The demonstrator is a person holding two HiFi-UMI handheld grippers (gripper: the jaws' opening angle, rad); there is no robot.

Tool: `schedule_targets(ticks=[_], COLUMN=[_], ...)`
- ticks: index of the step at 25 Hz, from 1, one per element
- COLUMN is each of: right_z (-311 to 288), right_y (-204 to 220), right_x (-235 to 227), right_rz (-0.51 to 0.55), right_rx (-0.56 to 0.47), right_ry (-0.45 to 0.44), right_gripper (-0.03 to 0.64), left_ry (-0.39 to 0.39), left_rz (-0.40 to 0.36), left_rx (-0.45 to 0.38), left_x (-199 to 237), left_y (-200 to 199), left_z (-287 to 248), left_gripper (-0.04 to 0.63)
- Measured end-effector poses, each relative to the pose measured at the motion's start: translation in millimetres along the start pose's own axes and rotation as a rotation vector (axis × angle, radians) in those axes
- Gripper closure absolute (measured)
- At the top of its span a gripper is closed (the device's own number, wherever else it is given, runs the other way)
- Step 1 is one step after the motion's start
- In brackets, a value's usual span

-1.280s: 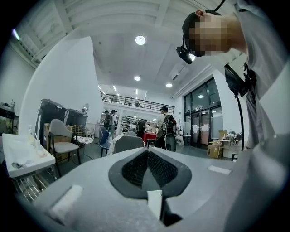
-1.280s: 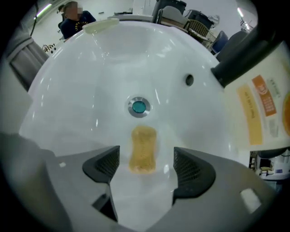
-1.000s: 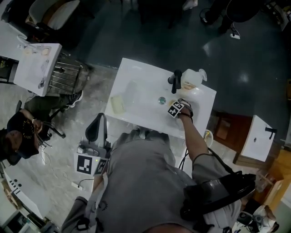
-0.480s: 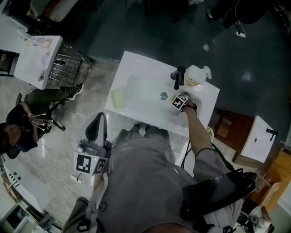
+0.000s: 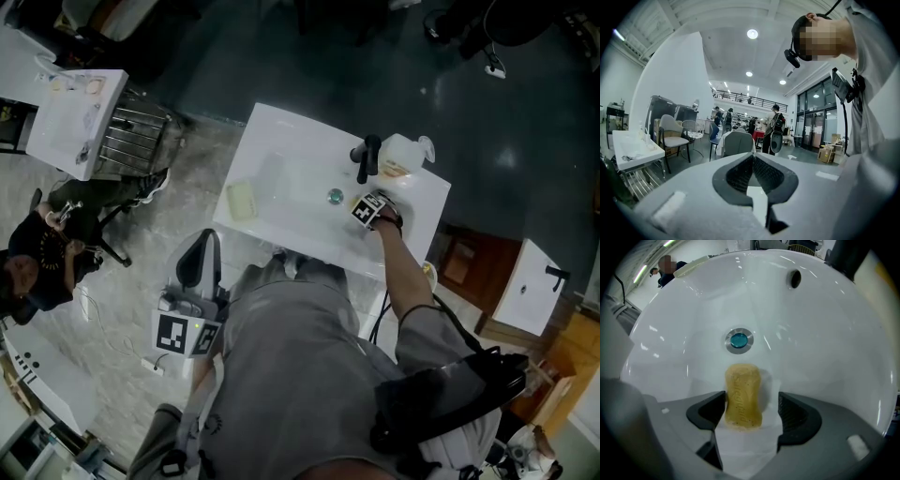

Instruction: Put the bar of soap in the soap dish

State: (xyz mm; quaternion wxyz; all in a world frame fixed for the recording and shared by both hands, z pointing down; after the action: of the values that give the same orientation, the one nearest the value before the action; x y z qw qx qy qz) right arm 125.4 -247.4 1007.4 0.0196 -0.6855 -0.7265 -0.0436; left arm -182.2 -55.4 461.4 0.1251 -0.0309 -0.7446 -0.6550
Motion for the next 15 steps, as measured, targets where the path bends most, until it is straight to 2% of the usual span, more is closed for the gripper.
schedule_targets(ticks=[1, 2, 3, 8, 11, 15], right_z=[1.3, 3.1, 4.5, 2.2, 4.3, 8.8], right_y=[-0.3, -1.5, -3.1, -6.4, -6.3, -8.4], right_x=[1.9, 4.5, 6.5, 7.7, 7.7, 4.7], right_rz=[-0.001, -0.006, -0.017, -0.050, -0.071, -0.156], right_rx=[-0.003, -0.006, -0.007, 0.020, 0.003, -0.029], right_ry=[-0.011, -0.030, -0.047, -0.018, -0.023, -0.023], right_gripper=[0.271, 0.379, 0.399, 0.402, 0.403, 0.405], left_ry=[-0.004, -0.008, -0.012, -0.024, -0.024, -0.028], left_rz=[0.001, 0.002, 0.002, 0.002, 0.006, 0.009], left_rx=[0.001, 0.002, 0.001, -0.013, -0.017, -0.025], left_x=[0.0, 0.2, 0.8, 4.6, 5.0, 5.0], left_y=[0.8, 1.5, 2.0, -1.2, -2.2, -2.9], left_z=[0.2, 0.5, 0.7, 2.5, 2.5, 3.6], left_gripper=[0.594, 0.594, 0.594, 0.594, 0.594, 0.594])
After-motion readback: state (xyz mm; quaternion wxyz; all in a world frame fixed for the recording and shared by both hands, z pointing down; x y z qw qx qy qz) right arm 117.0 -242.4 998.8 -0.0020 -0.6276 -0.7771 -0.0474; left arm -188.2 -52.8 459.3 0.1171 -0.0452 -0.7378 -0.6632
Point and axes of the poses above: the fingertips, and each gripper's own axes: z backward along the fingers, x to its left, y out of its underside, the point moved 2 cm from there along z, backward along the fingers, and after that the axes turned 11 degrees about y, right-handed, at the moved point
